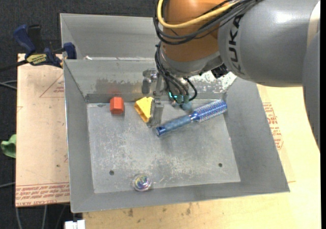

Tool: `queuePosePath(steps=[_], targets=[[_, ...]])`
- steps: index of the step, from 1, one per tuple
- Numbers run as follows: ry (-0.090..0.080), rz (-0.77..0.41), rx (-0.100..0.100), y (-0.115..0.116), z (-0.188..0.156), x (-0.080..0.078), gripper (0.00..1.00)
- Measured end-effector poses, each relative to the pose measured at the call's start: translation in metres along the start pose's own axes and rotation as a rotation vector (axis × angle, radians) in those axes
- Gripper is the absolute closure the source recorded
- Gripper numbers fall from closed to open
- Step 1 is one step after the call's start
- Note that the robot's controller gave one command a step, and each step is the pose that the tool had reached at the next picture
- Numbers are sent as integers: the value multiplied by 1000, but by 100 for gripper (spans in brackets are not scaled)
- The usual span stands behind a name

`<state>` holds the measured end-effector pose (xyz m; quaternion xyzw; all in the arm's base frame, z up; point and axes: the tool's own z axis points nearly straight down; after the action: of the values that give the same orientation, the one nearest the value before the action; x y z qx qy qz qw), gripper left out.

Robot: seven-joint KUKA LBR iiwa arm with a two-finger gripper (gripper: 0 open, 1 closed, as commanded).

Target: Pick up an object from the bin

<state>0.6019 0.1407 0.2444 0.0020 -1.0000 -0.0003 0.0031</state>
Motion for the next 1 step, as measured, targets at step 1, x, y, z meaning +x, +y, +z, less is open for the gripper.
queuePosePath(steps=[1], targets=[[-6, 279, 1, -60, 19, -6, 0]])
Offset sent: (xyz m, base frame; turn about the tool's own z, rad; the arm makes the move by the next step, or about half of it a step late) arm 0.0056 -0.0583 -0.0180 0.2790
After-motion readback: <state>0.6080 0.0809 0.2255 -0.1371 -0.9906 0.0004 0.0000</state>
